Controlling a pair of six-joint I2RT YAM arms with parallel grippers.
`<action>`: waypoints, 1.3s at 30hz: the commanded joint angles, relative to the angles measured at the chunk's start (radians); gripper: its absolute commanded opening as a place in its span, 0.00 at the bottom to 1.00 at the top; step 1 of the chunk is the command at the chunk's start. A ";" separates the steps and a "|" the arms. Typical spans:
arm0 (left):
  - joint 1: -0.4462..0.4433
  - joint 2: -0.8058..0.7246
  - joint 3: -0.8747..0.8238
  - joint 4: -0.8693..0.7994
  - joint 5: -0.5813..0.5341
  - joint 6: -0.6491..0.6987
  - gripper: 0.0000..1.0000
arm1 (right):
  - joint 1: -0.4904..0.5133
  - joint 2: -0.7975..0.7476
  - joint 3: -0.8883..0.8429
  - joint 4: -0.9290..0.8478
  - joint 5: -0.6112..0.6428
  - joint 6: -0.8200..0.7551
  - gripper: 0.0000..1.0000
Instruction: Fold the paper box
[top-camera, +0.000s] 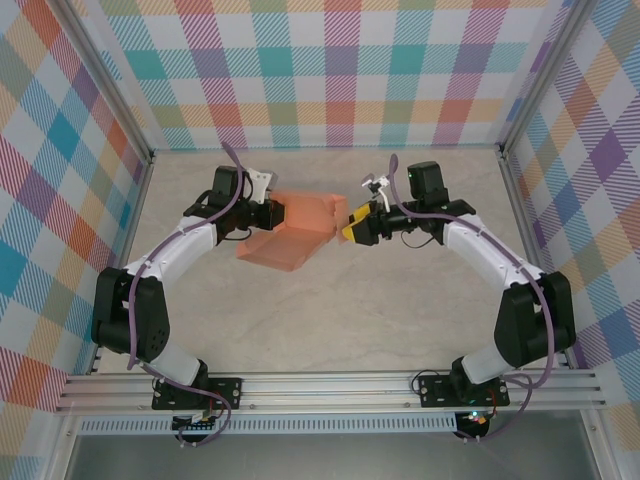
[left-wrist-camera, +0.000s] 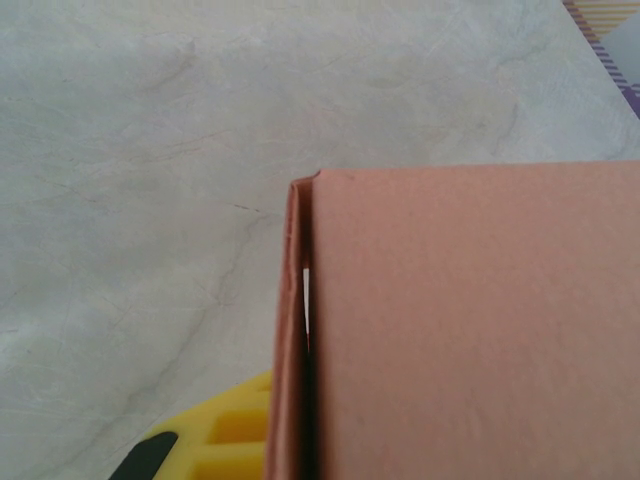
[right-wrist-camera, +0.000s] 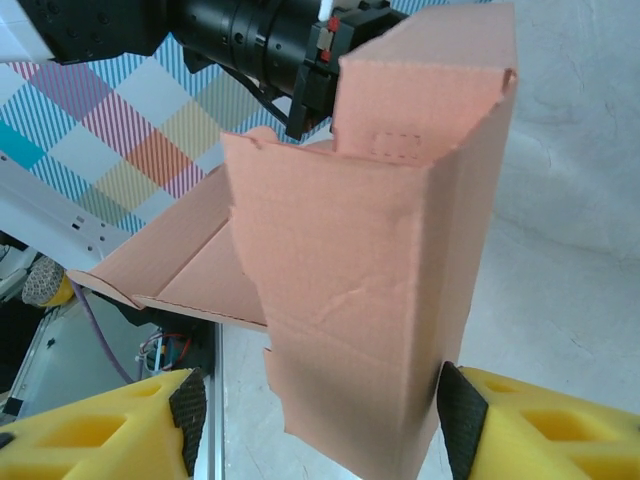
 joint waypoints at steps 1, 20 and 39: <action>0.002 -0.027 -0.004 0.023 0.010 -0.009 0.00 | 0.008 0.024 0.032 0.015 -0.033 0.016 0.61; 0.003 -0.021 -0.002 0.007 -0.012 -0.015 0.00 | 0.174 -0.003 0.020 0.116 0.460 0.179 0.50; 0.002 -0.001 0.004 -0.016 -0.140 -0.076 0.00 | 0.266 -0.062 0.024 0.202 0.679 0.436 0.57</action>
